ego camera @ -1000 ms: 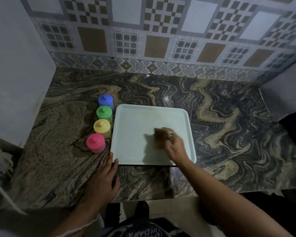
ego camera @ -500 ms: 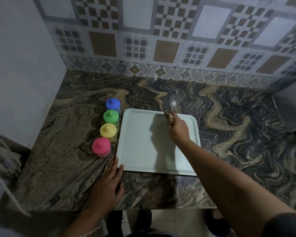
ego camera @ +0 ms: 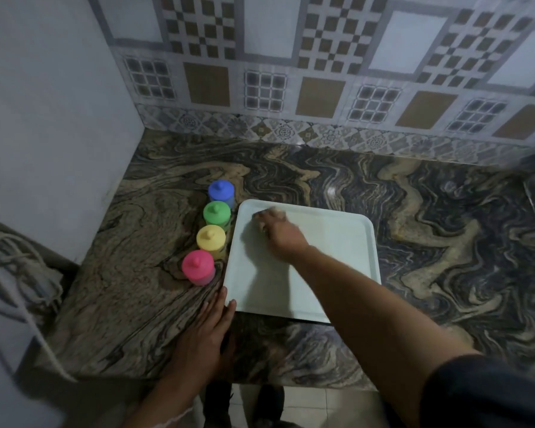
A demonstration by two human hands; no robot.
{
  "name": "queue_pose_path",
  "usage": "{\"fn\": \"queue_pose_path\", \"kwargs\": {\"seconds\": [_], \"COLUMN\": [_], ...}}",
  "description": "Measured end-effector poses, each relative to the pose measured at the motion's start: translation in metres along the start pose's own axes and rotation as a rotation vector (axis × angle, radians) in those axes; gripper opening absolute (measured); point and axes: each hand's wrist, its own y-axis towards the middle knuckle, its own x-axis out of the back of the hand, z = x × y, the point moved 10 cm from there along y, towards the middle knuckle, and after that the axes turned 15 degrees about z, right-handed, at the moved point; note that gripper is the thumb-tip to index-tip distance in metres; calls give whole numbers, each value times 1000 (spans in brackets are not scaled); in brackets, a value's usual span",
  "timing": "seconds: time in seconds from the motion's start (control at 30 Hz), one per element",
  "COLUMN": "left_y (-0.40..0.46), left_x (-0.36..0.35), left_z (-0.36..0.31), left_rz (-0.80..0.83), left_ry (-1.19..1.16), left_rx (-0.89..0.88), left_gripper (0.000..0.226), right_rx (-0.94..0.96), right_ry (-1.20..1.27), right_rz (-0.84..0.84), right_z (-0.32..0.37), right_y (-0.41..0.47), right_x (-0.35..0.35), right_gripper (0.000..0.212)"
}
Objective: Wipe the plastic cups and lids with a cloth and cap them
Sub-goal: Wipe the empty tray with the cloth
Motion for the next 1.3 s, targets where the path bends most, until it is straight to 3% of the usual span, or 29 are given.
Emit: {"fn": "queue_pose_path", "kwargs": {"seconds": [0.1,0.2,0.33,0.43,0.5,0.57,0.63,0.7,0.8,0.87,0.97,1.03,1.13,1.2,1.3], "left_y": [-1,-2,-2,-1,-1,0,-1,0,3,3,5,4,4,4,4], "left_x": [3,4,2,0,1,1,0,0,0,-2,-3,-8,-7,-8,-7], "left_z": [-1,-1,-3,-6,-2,-4,-2,-3,-2,-2,-2,-1,-1,-1,-4], "left_rz": [3,3,12,22,22,16,19,17,15,15,4,7,-13,-12,-15], "left_ry": [1,-1,15,15,17,19,7,-11,3,10,3,-9,-11,-8,-3], "left_rx": [7,5,2,-10,2,-6,-6,-5,-1,1,-1,6,1,3,-4], "left_gripper": [65,64,68,69,69,69,69,70,69,69,68,68,68,68,67], "right_rx": [271,351,-10,-258,-125,115,174,16,-277,-391,-156,-32,-156,-320,-363], "right_ry": [-71,-37,-11,-16,5,7,-1,28,27,8,51,54,76,63,-31], "right_rz": [184,359,2,-71,13,208,307,227,-45,-65,2,69,105,-20,-78], "right_z": [40,30,-65,-111,-76,-29,-21,-62,-142,-158,-105,-82,-105,-144,-130], "right_y": [-44,-88,-83,-93,-108,-140,-158,-152,-154,-167,-181,-178,-175,-197,-226], "right_x": [-71,-66,41,37,-16,-75,-80,-35,51,36,-48,-68,-31,-12,-52], "right_gripper": [60,42,38,45,57,66,63,50,45,46,56,62,67,61,59]}}
